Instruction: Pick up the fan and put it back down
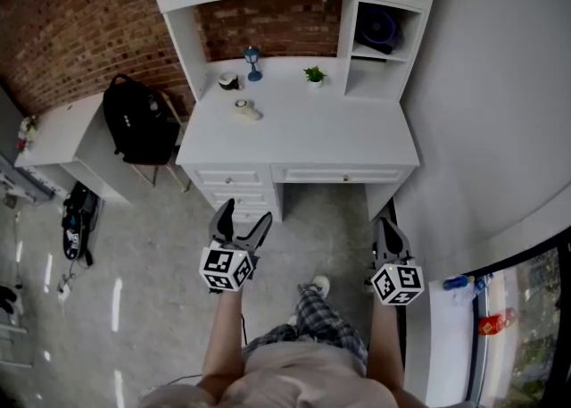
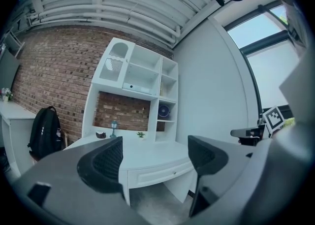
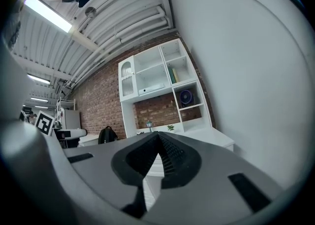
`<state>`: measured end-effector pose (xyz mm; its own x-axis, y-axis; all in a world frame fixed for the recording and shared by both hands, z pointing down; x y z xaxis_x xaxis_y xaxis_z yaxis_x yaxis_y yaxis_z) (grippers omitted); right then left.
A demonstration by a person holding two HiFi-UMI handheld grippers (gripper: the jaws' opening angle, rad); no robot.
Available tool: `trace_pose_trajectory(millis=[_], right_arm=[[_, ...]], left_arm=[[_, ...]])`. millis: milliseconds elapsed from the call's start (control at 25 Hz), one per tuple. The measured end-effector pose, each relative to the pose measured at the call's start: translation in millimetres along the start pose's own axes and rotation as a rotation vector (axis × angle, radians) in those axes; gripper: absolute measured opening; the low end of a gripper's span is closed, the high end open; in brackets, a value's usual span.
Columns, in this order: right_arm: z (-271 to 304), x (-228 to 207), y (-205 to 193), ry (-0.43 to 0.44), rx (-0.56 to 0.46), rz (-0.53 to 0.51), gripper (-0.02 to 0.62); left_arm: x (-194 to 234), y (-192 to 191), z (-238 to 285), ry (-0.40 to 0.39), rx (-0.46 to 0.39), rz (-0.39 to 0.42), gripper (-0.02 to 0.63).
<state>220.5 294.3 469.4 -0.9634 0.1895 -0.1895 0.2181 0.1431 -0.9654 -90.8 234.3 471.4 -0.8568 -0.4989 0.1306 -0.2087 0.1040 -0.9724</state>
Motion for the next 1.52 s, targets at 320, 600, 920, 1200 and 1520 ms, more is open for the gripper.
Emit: trace_pose_trajectory(millis=[320,600,920,1200,1520], right_arm=[[59,-9,-7,0.008,-0.001,0.009,0.015],[153,-35,-31,0.039,-0.012,0.030,0.015],[319,-71,-50,0.129,0.001,0.048,0.015],[452,-88,-62,0.199,0.026,0.039,0.015],[526,-86,-79,0.228,0.059,0.058,0.015]], left_arm=[[26,-8,54,-0.003,0.010,0.003,0.393],[66,-28,134,0.010,0.011,0.026,0.393],[126,-43,266,0.080,0.014,0.054,0.393],[174,-50,377,0.117,-0.002,0.059,0.393],[216,-67,419,0.172,0.048,0.052,0.393]])
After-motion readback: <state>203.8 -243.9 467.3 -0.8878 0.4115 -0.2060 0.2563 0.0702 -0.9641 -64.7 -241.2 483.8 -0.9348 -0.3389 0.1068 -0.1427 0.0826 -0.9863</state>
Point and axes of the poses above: the fingertips, and each gripper's own axes: z forward along the fingers, x to its left, y out of its top, the point moved 1 cm from there along -z, backward along the fingers, and after that the axes turned 13 degrees about -x, right-handed, at the moved point
